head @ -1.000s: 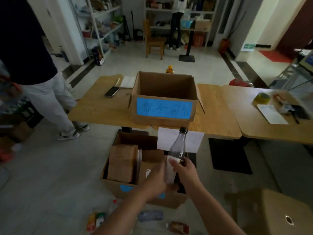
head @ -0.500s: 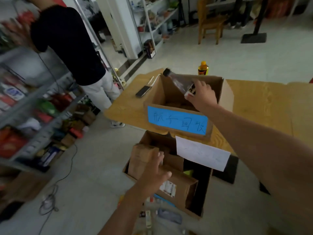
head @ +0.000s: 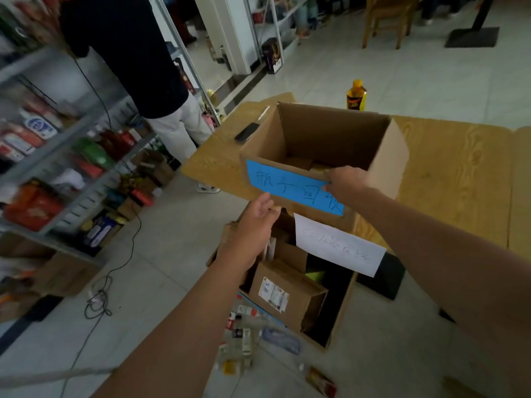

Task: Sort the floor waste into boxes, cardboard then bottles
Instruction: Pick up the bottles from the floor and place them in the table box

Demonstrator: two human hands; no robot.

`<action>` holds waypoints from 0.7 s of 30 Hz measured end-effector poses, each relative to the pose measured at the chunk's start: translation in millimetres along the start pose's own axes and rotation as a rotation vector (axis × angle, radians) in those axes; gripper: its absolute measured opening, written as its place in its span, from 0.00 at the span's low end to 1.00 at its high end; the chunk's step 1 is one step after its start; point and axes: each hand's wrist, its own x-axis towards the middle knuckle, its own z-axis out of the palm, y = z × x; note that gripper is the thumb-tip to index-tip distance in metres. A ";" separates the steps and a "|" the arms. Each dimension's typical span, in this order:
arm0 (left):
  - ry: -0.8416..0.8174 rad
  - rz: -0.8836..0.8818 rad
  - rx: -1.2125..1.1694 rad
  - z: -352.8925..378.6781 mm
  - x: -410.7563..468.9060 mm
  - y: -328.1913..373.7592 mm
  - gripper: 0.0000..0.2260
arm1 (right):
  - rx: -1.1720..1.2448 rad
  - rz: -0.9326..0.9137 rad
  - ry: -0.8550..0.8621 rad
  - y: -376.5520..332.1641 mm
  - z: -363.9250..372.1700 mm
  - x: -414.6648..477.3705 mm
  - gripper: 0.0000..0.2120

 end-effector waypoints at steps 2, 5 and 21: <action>-0.008 0.000 -0.020 3.9 -1.9 -1.9 0.23 | 0.000 -0.002 0.011 -3.3 0.4 -6.8 0.09; -0.025 -0.014 -0.033 7.5 -12.5 -11.5 0.23 | 0.086 0.020 0.032 -7.2 5.5 -22.4 0.06; 0.116 -0.268 0.133 -85.0 -167.8 -210.4 0.20 | 0.478 -0.185 -0.150 -125.5 139.1 -264.6 0.16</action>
